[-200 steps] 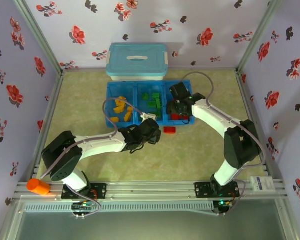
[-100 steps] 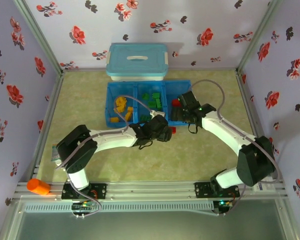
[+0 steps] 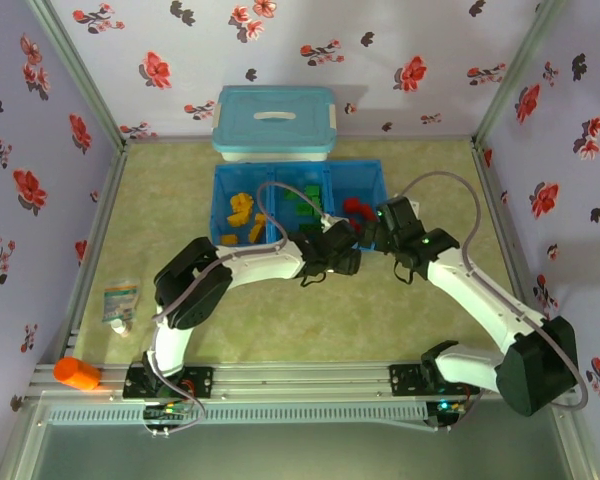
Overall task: Sort the legos into containers by color
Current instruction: Pick up the lego from the center of the table.
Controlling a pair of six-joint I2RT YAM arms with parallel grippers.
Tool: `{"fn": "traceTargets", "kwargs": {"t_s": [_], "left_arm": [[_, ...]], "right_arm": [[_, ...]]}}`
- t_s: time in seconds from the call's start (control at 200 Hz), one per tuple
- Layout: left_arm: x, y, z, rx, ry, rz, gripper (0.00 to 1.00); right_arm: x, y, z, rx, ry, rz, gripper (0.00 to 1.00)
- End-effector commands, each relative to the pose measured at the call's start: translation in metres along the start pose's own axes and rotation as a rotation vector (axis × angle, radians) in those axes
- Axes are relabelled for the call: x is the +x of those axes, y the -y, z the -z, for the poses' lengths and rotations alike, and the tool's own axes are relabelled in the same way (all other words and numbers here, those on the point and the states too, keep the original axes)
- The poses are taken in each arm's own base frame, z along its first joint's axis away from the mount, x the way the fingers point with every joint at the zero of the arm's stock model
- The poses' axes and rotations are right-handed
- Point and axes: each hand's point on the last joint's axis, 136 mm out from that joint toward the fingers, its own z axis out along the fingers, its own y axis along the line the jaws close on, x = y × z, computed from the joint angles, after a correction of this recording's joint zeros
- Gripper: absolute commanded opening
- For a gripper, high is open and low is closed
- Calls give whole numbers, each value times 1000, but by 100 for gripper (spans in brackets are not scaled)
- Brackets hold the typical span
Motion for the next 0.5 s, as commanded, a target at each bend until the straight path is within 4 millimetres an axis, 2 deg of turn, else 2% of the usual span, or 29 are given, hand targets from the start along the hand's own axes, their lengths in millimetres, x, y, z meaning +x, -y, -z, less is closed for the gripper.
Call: {"fn": "traceTargets", "kwargs": {"t_s": [0.0, 0.495], "left_arm": [[8, -1, -8, -40, -47, 0, 81], [13, 3, -30, -75, -90, -7, 79]], "right_arm": [[4, 14, -1, 47, 6, -24, 99], [17, 25, -4, 39, 1, -49, 99]]}}
